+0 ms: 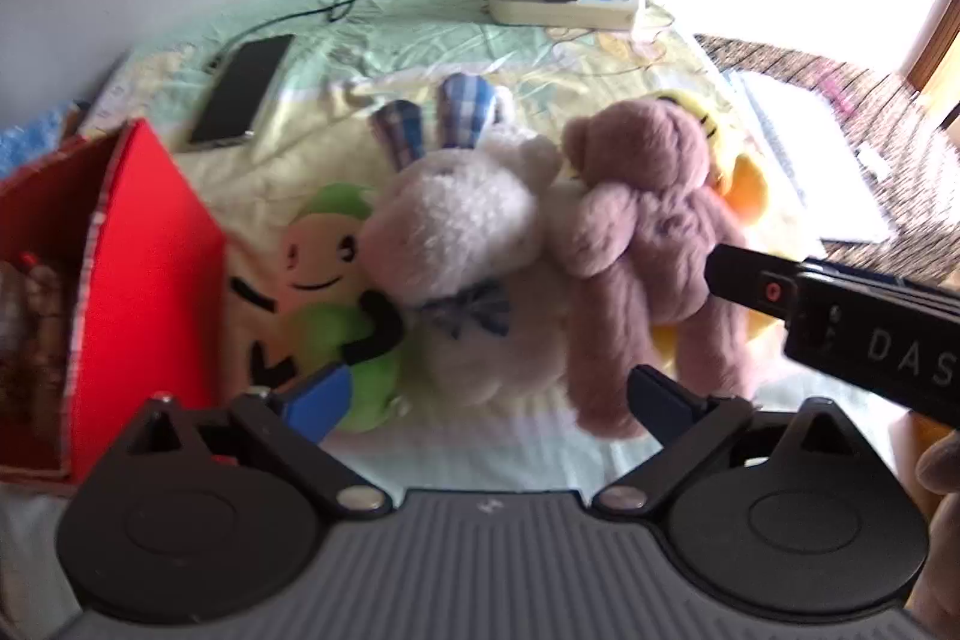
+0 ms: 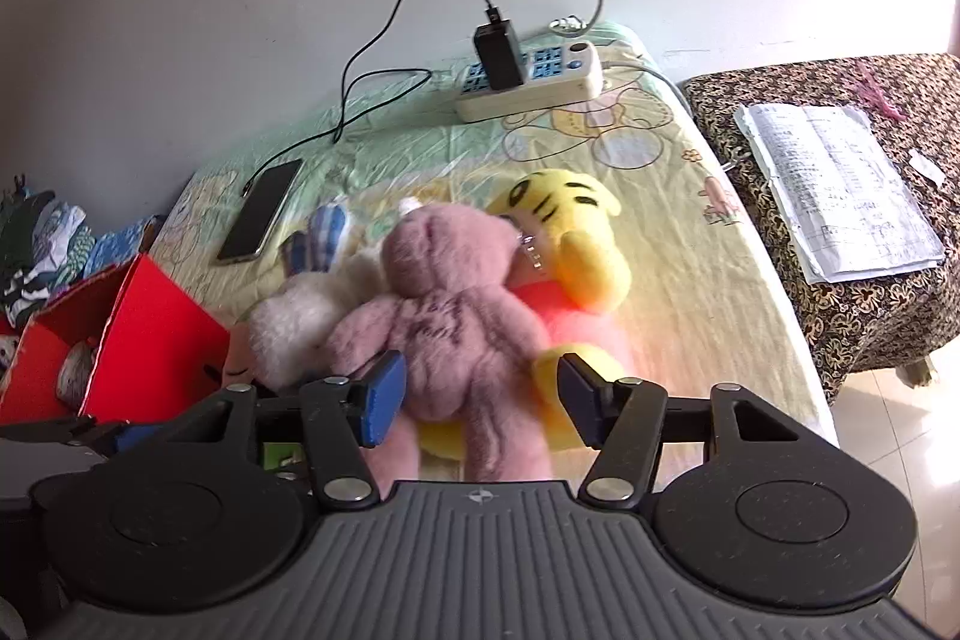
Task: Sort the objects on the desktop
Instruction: 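Grasp the pink teddy bear with both tools from the bed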
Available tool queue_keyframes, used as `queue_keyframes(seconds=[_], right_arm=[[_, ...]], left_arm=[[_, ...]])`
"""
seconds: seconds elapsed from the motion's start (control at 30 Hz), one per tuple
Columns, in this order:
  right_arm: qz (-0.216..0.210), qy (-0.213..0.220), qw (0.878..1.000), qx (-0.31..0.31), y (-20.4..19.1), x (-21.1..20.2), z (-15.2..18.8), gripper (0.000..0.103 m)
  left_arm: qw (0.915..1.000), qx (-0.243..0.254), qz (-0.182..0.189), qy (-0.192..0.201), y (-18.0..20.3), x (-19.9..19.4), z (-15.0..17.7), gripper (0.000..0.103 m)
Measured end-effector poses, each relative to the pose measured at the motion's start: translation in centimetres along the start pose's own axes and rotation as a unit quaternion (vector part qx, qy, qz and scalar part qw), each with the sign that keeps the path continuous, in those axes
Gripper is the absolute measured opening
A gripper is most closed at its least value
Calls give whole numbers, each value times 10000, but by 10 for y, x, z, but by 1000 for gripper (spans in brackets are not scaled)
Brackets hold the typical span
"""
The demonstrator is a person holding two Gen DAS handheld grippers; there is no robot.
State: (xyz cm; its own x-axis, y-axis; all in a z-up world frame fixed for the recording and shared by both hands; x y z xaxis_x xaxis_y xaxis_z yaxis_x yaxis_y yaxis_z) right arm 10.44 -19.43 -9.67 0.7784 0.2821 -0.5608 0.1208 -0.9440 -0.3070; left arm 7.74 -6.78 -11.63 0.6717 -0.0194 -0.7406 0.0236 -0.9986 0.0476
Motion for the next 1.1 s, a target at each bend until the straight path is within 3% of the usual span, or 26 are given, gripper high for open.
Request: queue_keyframes(seconds=[0.07, 0.3, 0.43, 0.53, 0.7, 0.83, 1.1], right_arm=[[-30, 21, 10000, 74, 6, 2, -4, 47], [-442, 95, 9982, 406, 13, 14, -18, 42], [-741, -33, 9956, 574, 9, 29, -17, 43], [-878, -75, 9941, 635, 9, 38, -18, 43], [-961, -120, 9941, 481, 5, 50, -17, 48], [-1033, -284, 9939, 243, 1, 59, -9, 60], [-1274, -556, 9894, 427, 1, 55, -1, 48]], left_arm=[[9997, -132, 166, 90, 1, 3, -4, 95], [9953, 108, 843, 456, 26, 8, -27, 91], [9931, 178, 1135, 227, 43, 27, -25, 90], [9917, 33, 1281, 2, 45, 42, -22, 83], [9883, -296, 1489, -157, 41, 57, -22, 83], [9871, -301, 1560, -193, 45, 62, -22, 83], [9868, -273, 1594, -118, 46, 58, -26, 74]])
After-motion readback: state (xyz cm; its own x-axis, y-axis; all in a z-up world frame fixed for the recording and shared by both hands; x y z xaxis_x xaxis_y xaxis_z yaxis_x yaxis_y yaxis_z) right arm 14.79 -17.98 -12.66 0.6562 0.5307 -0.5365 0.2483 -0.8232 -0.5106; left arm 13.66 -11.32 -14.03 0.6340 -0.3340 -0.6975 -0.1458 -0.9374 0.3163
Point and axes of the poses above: each gripper's, at about its wrist camera, not at the fingertips, and x roughly the way its jaws point, y to its right, z to its underside, the point moved 9 cm from there along x, roughly the way its jaws point, and after that the axes turned 12 degrees about y, right-handed, at the moved point
